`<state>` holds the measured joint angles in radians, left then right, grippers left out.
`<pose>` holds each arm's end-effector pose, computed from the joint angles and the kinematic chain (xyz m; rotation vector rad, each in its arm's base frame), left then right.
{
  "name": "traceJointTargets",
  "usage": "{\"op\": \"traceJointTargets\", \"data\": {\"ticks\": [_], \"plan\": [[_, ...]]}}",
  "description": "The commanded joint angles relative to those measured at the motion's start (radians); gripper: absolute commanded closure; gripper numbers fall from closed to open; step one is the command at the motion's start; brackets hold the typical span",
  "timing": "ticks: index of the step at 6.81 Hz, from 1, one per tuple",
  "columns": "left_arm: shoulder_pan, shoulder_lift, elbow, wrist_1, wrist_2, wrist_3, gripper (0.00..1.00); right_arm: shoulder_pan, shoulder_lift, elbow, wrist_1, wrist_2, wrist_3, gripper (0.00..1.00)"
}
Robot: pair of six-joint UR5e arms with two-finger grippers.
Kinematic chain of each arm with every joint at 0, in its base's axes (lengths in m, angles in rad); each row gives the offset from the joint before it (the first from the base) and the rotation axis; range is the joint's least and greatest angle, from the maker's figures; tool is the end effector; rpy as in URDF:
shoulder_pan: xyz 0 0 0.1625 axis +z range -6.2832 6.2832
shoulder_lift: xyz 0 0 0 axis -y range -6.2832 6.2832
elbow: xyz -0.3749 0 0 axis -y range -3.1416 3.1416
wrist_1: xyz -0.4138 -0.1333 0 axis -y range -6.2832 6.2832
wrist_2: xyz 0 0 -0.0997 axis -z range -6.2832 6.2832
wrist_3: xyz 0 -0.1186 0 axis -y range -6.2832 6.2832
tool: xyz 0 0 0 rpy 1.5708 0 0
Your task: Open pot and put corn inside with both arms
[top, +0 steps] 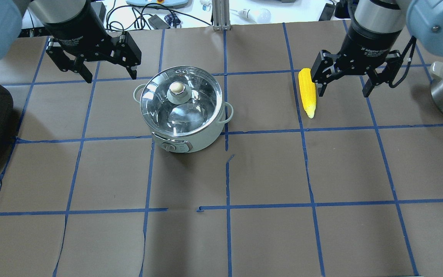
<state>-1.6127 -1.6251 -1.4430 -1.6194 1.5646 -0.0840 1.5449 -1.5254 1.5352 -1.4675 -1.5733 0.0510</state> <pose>-0.1564 -0.5296 0.4512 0.0658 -3.1329 0.0383 0.1196 -0.5197 0.4039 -0.1202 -3.1304 -0.1773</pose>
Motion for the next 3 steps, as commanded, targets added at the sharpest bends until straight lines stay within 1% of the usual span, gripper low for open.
{"op": "traceJointTargets", "data": {"ticks": [1, 3], "plan": [[0.0, 0.001, -0.001, 0.001, 0.0, 0.0, 0.0, -0.002, 0.001, 0.0, 0.001, 0.001, -0.003, 0.0], [0.0, 0.001, -0.001, -0.001, 0.0, 0.0, 0.0, -0.003, 0.002, 0.0, -0.001, -0.002, -0.002, 0.0]]}}
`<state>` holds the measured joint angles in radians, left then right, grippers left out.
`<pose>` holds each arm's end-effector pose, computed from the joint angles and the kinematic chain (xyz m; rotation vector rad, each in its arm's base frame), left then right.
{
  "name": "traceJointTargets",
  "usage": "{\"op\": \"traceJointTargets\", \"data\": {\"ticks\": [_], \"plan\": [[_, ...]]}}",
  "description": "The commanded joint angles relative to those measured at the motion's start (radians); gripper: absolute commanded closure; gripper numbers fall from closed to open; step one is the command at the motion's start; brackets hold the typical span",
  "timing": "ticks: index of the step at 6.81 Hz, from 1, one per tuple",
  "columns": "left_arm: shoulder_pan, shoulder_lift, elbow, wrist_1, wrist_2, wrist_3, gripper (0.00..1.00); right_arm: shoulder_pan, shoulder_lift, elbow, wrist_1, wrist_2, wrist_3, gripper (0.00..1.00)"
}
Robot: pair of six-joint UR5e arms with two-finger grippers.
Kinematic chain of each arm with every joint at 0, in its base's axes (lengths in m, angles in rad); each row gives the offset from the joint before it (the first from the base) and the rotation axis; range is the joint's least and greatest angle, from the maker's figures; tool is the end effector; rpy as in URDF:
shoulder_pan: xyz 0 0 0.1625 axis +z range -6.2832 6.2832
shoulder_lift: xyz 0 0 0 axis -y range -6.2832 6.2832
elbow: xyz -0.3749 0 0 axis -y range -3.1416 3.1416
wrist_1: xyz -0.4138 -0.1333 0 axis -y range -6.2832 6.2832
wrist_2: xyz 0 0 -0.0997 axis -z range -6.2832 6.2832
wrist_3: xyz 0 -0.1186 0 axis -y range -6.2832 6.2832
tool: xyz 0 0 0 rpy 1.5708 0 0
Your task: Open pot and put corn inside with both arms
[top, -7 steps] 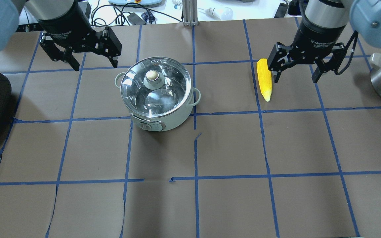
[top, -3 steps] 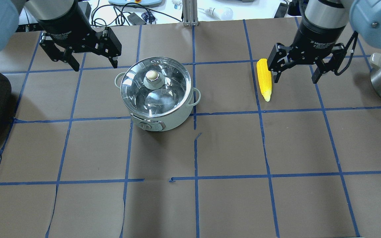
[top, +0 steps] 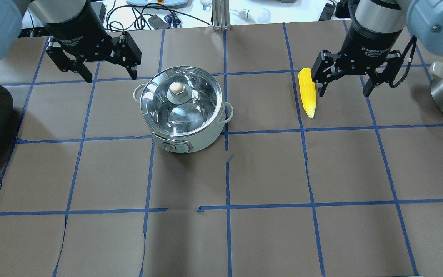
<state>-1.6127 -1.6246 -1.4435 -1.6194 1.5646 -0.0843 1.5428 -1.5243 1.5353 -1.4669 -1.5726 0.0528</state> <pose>-0.1563 -0.5294 0.4512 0.0663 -3.1329 0.0383 0.1186 -0.5202 0.4032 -0.1264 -3.1306 -0.1801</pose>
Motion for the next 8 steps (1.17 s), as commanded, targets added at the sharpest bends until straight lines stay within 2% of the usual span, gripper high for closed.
{"op": "traceJointTargets", "data": {"ticks": [1, 3, 4, 5, 6, 7, 8], "plan": [[0.0, 0.0, 0.0, 0.001, 0.0, 0.0, 0.0, -0.006, 0.01, 0.0, -0.004, -0.001, -0.005, 0.0], [0.0, -0.003, 0.003, 0.003, 0.0, 0.001, 0.0, -0.007, 0.065, -0.001, -0.132, -0.003, -0.016, 0.0], [0.0, -0.021, 0.006, 0.033, 0.0, -0.003, 0.0, -0.006, 0.109, 0.0, -0.226, -0.033, -0.016, 0.0], [-0.013, -0.064, 0.003, 0.112, -0.055, -0.061, 0.02, -0.006, 0.152, 0.0, -0.278, -0.035, -0.01, 0.0], [-0.042, -0.14, 0.0, 0.247, -0.086, -0.116, 0.02, -0.006, 0.176, 0.0, -0.312, -0.035, -0.005, 0.0], [-0.08, -0.203, 0.002, 0.31, -0.083, -0.132, 0.02, -0.006, 0.224, 0.0, -0.41, -0.033, -0.011, 0.0], [-0.126, -0.248, -0.002, 0.311, -0.06, -0.141, 0.02, -0.006, 0.272, 0.0, -0.45, -0.033, -0.001, 0.0]]}}
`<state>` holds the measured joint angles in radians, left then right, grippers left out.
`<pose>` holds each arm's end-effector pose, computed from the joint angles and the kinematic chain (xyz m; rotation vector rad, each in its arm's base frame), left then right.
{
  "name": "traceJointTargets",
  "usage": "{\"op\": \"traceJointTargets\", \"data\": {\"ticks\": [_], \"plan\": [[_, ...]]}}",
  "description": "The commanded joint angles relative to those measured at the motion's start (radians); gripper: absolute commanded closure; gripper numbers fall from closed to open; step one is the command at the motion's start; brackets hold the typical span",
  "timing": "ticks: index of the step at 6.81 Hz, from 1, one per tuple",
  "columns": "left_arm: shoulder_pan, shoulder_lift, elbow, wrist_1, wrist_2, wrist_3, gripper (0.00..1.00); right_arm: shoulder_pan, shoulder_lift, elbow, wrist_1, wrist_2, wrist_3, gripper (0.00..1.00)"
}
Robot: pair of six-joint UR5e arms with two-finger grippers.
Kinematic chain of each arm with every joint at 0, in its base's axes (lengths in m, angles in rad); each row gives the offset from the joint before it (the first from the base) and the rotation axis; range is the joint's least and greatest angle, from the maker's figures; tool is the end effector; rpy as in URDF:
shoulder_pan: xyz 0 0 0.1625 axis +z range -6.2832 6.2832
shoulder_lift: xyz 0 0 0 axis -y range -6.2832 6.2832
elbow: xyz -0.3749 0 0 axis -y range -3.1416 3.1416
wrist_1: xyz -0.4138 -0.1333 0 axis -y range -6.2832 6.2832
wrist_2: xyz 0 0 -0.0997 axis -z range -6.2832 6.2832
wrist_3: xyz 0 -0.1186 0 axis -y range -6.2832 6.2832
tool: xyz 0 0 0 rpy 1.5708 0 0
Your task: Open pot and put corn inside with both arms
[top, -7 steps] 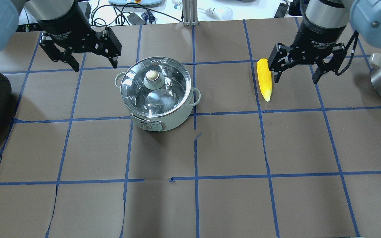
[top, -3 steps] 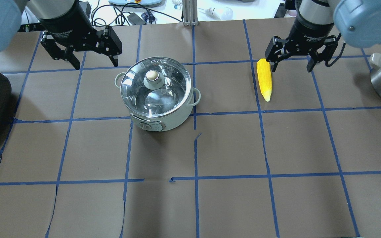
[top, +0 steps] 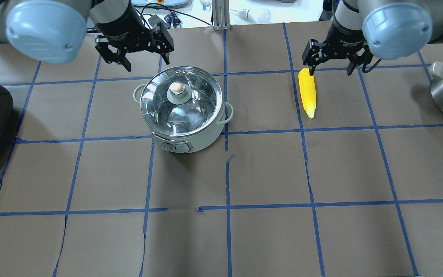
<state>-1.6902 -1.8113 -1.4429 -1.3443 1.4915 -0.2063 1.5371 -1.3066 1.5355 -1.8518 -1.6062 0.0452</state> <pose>-0.2147 -0.5916 0.3740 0.1252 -3.0387 0.1515 0.1086 -0.6106 0.3173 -0.1239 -3.1030 0.0812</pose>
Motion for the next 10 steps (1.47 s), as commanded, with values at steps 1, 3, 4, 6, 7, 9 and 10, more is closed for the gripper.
{"op": "traceJointTargets", "data": {"ticks": [1, 3, 4, 6, 7, 9, 10], "plan": [[-0.071, -0.091, -0.001, 0.037, 0.035, -0.019, 0.02, -0.002, 0.099, 0.002, -0.099, 0.011, 0.005, 0.0], [-0.081, -0.125, -0.014, 0.074, 0.036, -0.016, 0.03, -0.006, 0.17, 0.041, -0.217, 0.002, -0.002, 0.0], [-0.082, -0.125, -0.02, 0.086, 0.062, -0.008, 0.03, -0.023, 0.2, 0.054, -0.284, 0.006, -0.002, 0.0], [-0.08, -0.125, -0.024, 0.086, 0.082, -0.011, 0.1, -0.029, 0.252, 0.051, -0.325, 0.015, -0.002, 0.0], [-0.08, -0.129, -0.034, 0.086, 0.078, -0.025, 0.11, -0.029, 0.301, 0.049, -0.396, 0.015, -0.001, 0.0], [-0.08, -0.137, -0.051, 0.086, 0.078, -0.021, 0.16, -0.029, 0.332, 0.041, -0.402, 0.017, 0.005, 0.05], [-0.08, -0.129, -0.05, 0.086, 0.079, -0.01, 0.33, -0.029, 0.345, 0.041, -0.402, 0.015, 0.005, 0.13]]}}
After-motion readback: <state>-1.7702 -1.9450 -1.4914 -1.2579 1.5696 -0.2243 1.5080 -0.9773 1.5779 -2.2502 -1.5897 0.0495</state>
